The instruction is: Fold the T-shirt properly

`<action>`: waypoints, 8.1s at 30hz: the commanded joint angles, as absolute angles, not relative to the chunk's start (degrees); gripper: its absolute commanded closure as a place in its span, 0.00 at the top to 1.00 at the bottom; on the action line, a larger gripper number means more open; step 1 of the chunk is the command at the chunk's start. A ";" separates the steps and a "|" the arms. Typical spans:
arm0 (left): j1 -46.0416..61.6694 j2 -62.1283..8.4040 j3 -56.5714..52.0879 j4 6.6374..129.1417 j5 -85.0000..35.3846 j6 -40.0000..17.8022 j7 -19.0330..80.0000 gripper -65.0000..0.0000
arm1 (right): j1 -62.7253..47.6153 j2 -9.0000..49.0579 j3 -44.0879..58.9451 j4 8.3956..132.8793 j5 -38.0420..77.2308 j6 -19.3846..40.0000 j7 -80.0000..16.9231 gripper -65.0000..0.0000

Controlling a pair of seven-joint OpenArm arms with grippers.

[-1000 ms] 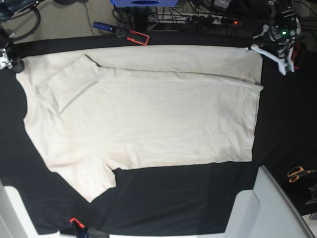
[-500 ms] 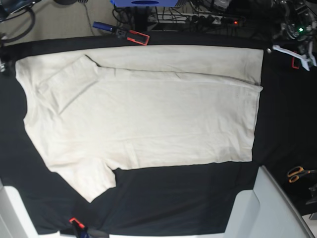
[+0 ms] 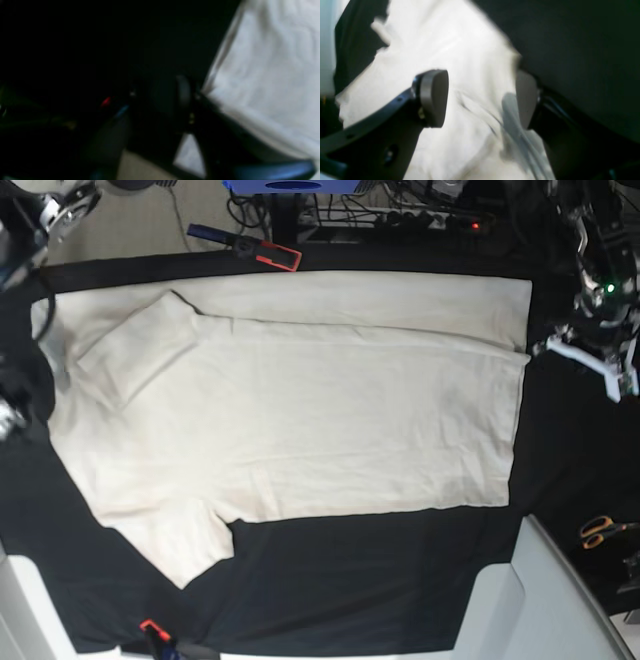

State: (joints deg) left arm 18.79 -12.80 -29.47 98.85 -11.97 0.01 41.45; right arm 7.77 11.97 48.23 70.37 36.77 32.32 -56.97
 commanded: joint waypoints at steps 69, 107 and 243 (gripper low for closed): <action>-24.92 -16.40 -14.20 41.63 -11.91 0.31 34.24 0.98 | 27.82 24.40 1.89 16.04 37.49 27.82 -5.76 0.00; -28.26 -12.79 -14.11 31.16 -11.65 0.31 27.91 0.00 | 27.74 24.40 1.89 16.13 37.49 27.82 -5.76 0.00; -1.98 -13.93 -14.73 85.67 -11.65 0.31 51.21 0.00 | 32.22 24.04 -8.57 23.78 30.46 22.64 -17.54 0.00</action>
State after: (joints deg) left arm -0.99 -13.21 -14.41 84.86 -11.99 0.05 52.10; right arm 30.57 23.27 -8.95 22.92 29.95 22.48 -18.46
